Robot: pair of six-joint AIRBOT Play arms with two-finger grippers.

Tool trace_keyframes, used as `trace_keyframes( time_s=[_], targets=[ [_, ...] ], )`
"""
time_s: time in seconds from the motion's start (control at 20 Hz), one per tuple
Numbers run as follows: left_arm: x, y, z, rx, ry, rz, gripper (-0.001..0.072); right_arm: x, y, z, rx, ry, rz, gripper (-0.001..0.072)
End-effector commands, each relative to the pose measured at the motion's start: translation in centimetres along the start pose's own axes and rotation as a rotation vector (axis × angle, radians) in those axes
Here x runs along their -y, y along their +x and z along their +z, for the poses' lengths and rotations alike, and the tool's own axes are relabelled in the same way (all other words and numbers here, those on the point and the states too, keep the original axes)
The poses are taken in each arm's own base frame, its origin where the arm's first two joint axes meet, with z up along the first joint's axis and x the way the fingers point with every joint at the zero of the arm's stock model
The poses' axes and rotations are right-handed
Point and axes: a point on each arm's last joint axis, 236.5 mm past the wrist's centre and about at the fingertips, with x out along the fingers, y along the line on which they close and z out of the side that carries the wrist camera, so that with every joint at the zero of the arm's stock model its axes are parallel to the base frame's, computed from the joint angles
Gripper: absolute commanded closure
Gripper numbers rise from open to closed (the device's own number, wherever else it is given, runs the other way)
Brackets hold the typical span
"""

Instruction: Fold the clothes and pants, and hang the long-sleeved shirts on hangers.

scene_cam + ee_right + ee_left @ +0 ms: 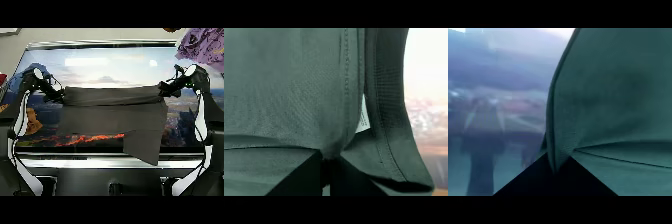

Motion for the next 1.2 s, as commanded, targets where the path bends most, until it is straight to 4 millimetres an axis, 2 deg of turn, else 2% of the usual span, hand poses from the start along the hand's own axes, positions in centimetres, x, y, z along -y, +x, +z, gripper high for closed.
trace_keyframes(
  time_s=[0.0, 0.05, 0.1, 0.15, 0.2, 0.25, 0.3, 0.4, 0.55, 0.65, 0.7, 0.8, 0.9, 1.0, 1.15],
  targets=[
    [0.8, 1.3, -1.2, -0.070, -0.005, -0.035, 0.0688, 0.4, 0.8, -0.5, -0.028, 0.006, -0.009, 0.0676],
    [1.1, 1.5, -1.3, -0.075, -0.006, -0.047, 0.0686, 0.5, 1.1, -0.6, -0.035, 0.008, -0.010, 0.0676],
    [1.3, 1.4, -1.2, -0.074, -0.007, -0.055, 0.0653, 0.6, 1.4, -0.7, -0.040, 0.010, -0.010, 0.0675],
    [1.4, 1.1, -1.1, -0.068, -0.006, -0.060, 0.0510, 0.7, 1.5, -0.7, -0.042, 0.010, -0.010, 0.0666],
    [1.6, 0.5, -0.8, -0.052, 0.001, -0.065, 0.0269, 0.6, 1.4, -0.6, -0.039, 0.009, -0.009, 0.0583],
    [1.8, -0.8, -0.2, -0.021, 0.006, -0.071, 0.0058, 0.5, 1.1, -0.6, -0.039, 0.008, -0.008, 0.0553],
    [1.8, -2.5, 0.6, 0.023, 0.018, -0.080, 0.0008, 0.3, 0.6, -0.5, -0.033, 0.002, -0.007, 0.0520],
    [1.0, -6.3, 1.4, 0.109, 0.023, -0.077, -0.0011, -0.1, -1.3, 0.0, -0.007, -0.017, -0.012, 0.0215],
    [-2.4, -12.5, 1.1, 0.216, -0.004, -0.015, -0.0011, 0.4, -5.6, -0.5, 0.007, -0.049, -0.043, 0.0173],
    [-4.9, -15.9, 0.0, 0.267, -0.022, 0.026, -0.0010, 2.0, -8.8, -1.2, 0.025, -0.030, -0.008, 0.0170],
    [-6.4, -16.8, -1.1, 0.273, -0.047, 0.053, -0.0010, 3.3, -10.1, -2.3, 0.031, -0.003, 0.022, 0.0171],
    [-9.2, -16.7, -4.1, 0.251, -0.113, 0.077, -0.0010, 5.9, -10.9, -6.6, 0.001, 0.094, 0.107, 0.0171],
    [-10.8, -15.4, -7.0, 0.246, -0.176, 0.071, -0.0010, 6.7, -10.1, -12.2, -0.039, 0.186, 0.208, 0.0172],
    [-10.9, -13.6, -9.7, 0.248, -0.214, 0.021, -0.0010, 6.7, -8.0, -17.8, -0.089, 0.230, 0.239, 0.0172],
    [-9.9, -11.2, -12.6, 0.261, -0.262, -0.067, -0.0009, 5.6, -4.9, -24.3, -0.180, 0.254, 0.281, 0.0172]
  ],
)
